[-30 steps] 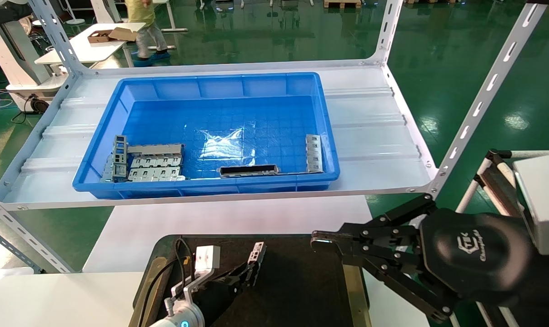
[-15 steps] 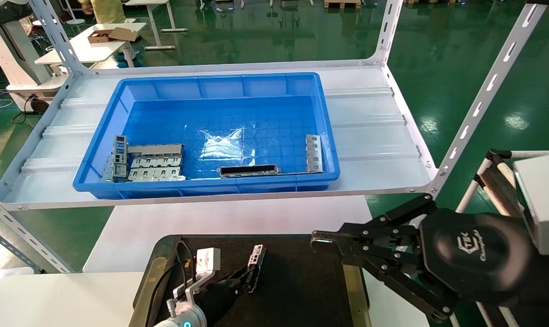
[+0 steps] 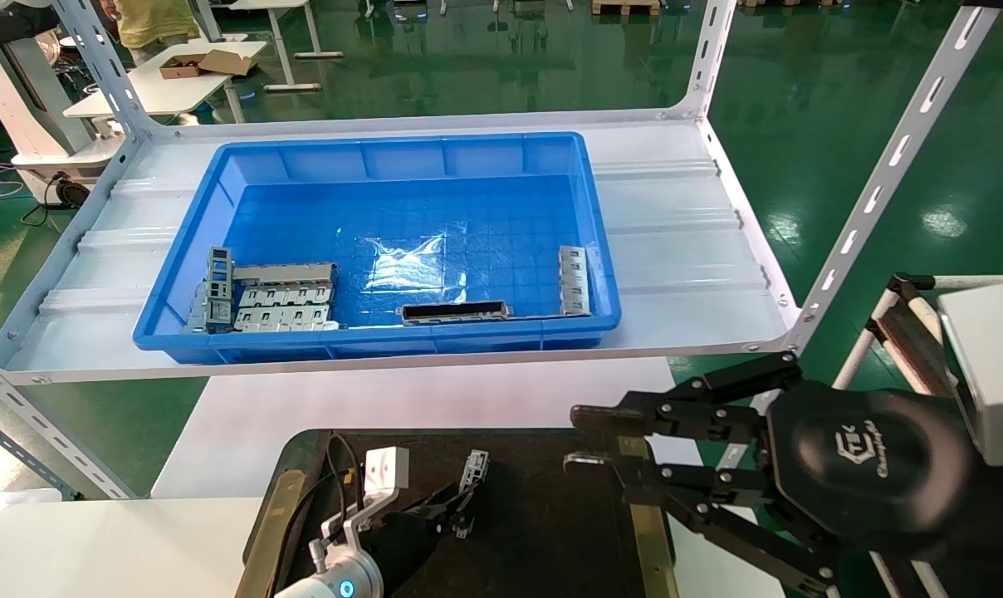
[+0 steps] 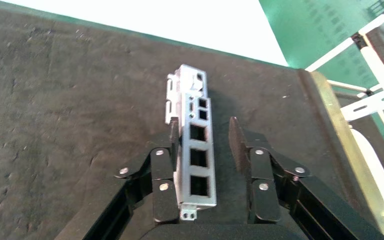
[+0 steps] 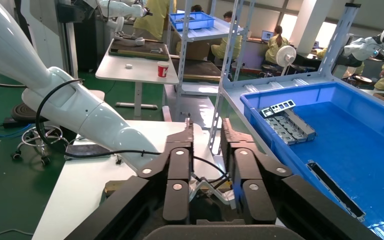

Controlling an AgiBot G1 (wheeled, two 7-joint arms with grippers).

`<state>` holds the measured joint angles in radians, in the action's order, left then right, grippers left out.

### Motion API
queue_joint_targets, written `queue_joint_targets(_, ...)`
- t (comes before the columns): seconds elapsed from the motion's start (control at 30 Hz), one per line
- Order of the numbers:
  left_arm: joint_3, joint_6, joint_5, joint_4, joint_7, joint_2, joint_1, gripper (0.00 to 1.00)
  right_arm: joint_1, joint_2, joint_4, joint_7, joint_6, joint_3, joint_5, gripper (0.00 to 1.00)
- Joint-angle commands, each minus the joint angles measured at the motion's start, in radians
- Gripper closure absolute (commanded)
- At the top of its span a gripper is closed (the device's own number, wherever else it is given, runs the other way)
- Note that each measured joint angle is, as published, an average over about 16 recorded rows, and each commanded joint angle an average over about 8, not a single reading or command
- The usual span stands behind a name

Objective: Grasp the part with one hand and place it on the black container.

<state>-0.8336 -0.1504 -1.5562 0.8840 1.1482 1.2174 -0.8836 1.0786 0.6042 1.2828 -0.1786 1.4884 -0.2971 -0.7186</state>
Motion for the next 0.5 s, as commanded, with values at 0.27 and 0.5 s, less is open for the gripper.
queue_joint_targets(0.27, -0.01, -0.045, -0.033, 0.154, 0.057, -0.111, -0.001, 0.0, 0.0, 0.0, 0.0, 0.0, 0.0, 0.0, 0.0, 0.0)
queue_joint_targets(0.5, -0.017, -0.115, -0.085, 0.294, 0.122, -0.246, -0.012, 0.0, 0.0, 0.0, 0.0, 0.0, 0.0, -0.001, 0.001, 0.0)
